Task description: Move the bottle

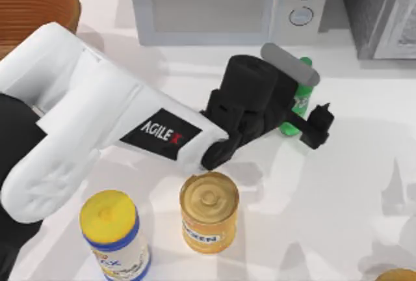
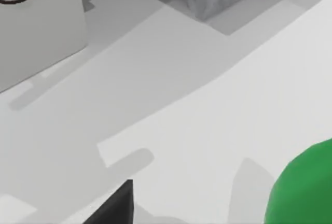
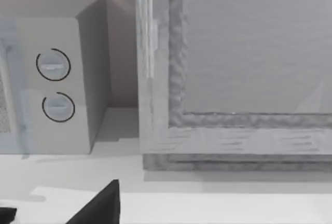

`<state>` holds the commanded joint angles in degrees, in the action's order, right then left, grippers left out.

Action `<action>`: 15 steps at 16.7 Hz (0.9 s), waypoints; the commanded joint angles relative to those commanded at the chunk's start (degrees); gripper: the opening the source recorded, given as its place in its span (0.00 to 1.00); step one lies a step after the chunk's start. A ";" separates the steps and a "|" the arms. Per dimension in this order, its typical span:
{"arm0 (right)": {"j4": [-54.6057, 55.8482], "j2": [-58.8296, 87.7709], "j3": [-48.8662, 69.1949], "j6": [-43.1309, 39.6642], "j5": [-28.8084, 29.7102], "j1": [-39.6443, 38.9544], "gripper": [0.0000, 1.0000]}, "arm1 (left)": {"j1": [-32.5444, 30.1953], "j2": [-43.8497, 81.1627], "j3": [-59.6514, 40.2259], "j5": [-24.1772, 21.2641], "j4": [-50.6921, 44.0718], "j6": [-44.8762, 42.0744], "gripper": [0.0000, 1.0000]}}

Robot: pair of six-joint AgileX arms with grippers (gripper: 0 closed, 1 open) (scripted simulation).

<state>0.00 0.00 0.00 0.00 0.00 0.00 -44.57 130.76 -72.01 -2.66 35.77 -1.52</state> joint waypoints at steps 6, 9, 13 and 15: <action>0.00 0.00 0.00 0.00 0.00 0.00 1.00 | 0.00 0.00 0.00 0.00 0.00 0.00 0.32; 0.00 0.00 0.00 0.00 0.00 0.00 1.00 | 0.00 0.00 0.00 0.00 0.00 0.00 0.10; 0.00 0.00 0.00 0.00 0.00 0.00 1.00 | 0.00 0.00 0.00 0.00 0.00 0.00 0.00; 0.00 0.00 0.00 0.00 0.00 0.00 1.00 | 0.00 0.00 0.00 0.00 0.00 0.00 0.00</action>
<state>0.00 0.00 0.00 0.00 0.00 0.00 -44.57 130.76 -72.01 -2.66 35.77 -1.52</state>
